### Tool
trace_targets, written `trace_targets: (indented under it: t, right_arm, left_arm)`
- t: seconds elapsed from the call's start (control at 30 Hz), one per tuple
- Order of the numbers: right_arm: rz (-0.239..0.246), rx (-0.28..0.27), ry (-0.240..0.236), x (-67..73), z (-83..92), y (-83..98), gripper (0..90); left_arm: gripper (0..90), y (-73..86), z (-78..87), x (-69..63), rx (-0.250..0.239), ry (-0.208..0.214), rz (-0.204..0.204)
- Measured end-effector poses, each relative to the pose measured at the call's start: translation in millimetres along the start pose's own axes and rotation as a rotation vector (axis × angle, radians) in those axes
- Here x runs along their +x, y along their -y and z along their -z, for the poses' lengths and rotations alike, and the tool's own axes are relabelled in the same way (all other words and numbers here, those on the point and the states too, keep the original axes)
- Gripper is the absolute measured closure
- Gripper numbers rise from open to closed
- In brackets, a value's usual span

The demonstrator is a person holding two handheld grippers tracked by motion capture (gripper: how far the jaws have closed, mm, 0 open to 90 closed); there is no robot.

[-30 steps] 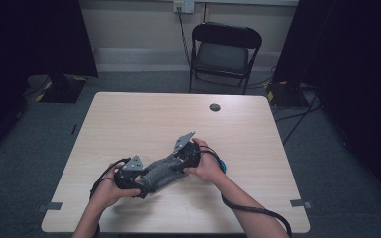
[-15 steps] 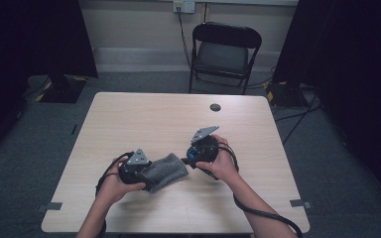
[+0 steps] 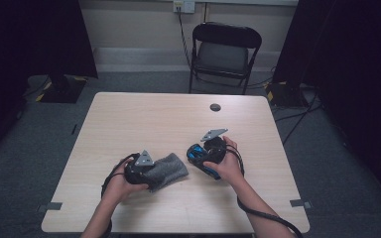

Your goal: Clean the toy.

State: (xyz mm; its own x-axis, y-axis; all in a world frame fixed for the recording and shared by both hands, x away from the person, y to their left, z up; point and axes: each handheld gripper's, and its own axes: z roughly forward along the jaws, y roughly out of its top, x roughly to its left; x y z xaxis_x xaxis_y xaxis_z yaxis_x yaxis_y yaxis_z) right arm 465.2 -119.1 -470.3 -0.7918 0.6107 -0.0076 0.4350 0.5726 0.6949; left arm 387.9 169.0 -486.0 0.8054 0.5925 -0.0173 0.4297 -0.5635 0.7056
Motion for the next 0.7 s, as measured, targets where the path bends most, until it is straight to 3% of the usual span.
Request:
trace_targets:
  t: [0.23, 0.37, 0.5, 0.57, 0.7]
  right_arm:
    - [-0.005, 0.029, -0.011, 3.8, -11.5, 1.4, 14.7]
    - [0.042, 0.054, 0.006, 7.1, -17.8, 2.7, 15.4]
    - [0.037, 0.072, 0.007, 6.2, -23.9, 6.0, 15.2]
    - [0.005, 0.061, -0.013, 4.3, -25.8, 7.8, 15.8]
    - [-0.005, 0.03, -0.007, 3.5, -26.6, 10.6, 16.1]
  left_arm:
    - [42.3, 0.9, -1.1, -2.6, 0.024, -0.028, -0.028]
    - [47.8, 3.5, -0.6, -1.7, 0.009, -0.021, -0.021]
    - [52.7, 5.3, 0.2, 1.2, -0.002, -0.016, -0.014]
    - [53.6, 5.8, 0.4, 2.3, -0.006, -0.014, -0.014]
    - [54.7, 6.3, 0.4, 2.1, -0.01, -0.016, -0.003]
